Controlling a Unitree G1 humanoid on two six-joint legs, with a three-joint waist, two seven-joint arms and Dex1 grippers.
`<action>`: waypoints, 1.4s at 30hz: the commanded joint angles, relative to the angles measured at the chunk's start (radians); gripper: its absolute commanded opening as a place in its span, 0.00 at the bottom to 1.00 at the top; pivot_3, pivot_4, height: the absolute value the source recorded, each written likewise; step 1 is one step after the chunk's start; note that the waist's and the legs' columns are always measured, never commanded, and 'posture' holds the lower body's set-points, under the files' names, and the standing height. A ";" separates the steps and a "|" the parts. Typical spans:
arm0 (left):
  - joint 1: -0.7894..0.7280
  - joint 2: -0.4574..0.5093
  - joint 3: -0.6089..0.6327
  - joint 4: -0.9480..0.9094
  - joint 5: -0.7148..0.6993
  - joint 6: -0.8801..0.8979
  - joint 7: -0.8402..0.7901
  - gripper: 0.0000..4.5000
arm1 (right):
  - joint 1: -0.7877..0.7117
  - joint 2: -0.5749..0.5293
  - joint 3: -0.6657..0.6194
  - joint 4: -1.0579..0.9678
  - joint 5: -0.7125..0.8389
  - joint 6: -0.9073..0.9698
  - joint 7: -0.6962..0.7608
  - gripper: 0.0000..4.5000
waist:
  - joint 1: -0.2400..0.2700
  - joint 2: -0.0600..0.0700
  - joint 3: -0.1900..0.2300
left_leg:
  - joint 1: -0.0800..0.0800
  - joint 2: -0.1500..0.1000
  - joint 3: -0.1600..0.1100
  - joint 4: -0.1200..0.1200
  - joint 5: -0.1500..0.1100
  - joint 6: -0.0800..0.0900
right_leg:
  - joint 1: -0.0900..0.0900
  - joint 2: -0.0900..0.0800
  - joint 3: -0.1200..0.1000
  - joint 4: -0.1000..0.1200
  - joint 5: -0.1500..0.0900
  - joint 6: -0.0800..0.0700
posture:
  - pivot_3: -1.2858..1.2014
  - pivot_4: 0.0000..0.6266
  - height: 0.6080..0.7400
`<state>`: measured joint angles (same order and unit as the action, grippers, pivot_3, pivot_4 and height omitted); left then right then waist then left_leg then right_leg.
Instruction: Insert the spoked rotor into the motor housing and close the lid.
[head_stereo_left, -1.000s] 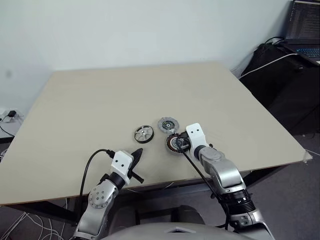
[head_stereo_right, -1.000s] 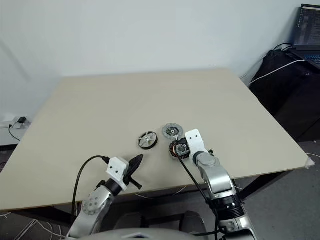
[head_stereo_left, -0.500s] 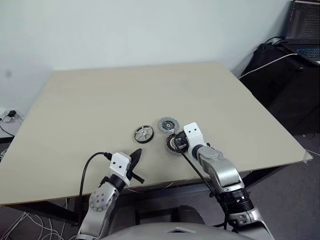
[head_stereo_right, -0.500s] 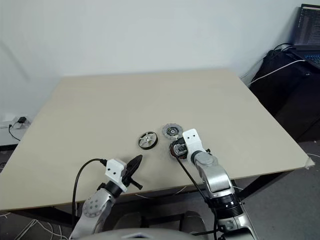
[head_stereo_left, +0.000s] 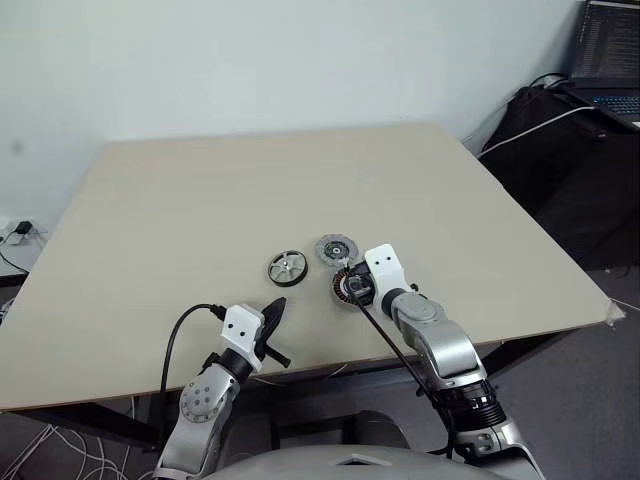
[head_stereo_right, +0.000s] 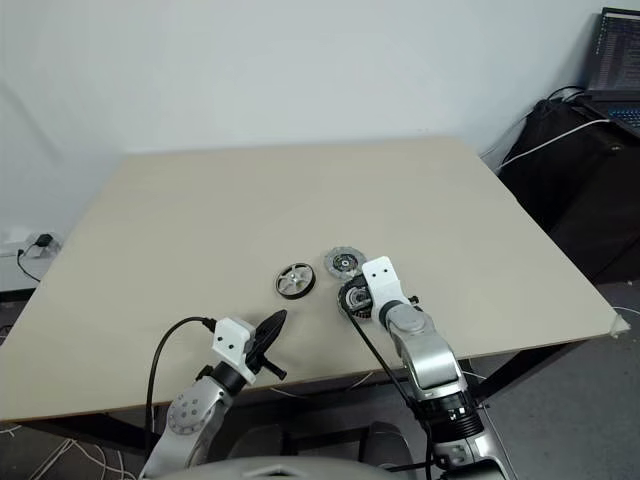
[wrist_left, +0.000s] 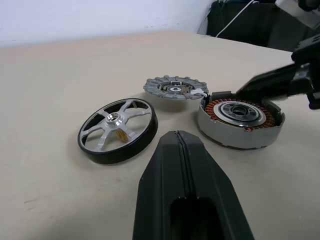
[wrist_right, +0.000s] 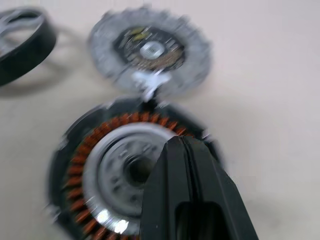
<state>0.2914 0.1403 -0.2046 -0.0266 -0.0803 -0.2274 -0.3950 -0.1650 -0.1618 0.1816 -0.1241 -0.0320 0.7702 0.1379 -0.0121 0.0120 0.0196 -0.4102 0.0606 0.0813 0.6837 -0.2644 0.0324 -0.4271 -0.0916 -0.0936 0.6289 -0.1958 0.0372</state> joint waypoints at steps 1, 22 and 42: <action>-0.020 -0.001 0.007 0.010 -0.007 -0.033 -0.006 0.00 | -0.013 -0.001 -0.014 -0.036 -0.012 -0.038 -0.011 0.00 | 0.000 0.000 0.000 | 0.000 0.000 0.000 0.000 0.000 0.000 | 0.000 0.000 0.000 0.000 0.000 0.000 | 0.52 0.00 1.00; -0.041 -0.002 0.032 0.191 -0.020 -0.166 -0.039 0.00 | 0.040 0.003 0.037 -0.039 0.003 0.005 0.064 0.00 | 0.000 0.000 0.000 | 0.000 0.000 0.000 0.000 0.000 0.000 | 0.000 0.000 0.000 0.000 0.000 0.000 | 0.52 0.00 1.00; -0.059 -0.005 0.025 0.195 -0.011 -0.173 -0.052 0.00 | 0.070 0.010 -0.008 -0.115 0.047 -0.020 0.078 0.00 | 0.000 0.000 0.000 | 0.000 0.000 0.000 0.000 0.000 -0.001 | 0.000 -0.001 -0.001 0.000 0.000 0.000 | 0.52 0.00 1.00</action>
<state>0.2424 0.1397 -0.1742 0.2042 -0.0939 -0.3883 -0.4461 -0.0694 -0.1582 0.1839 -0.1957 0.0064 0.7794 0.2162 -0.0118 0.0121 0.0197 -0.4106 0.0609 0.0812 0.6834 -0.2649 0.0318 -0.4275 -0.0927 -0.0944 0.6287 -0.1959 0.0371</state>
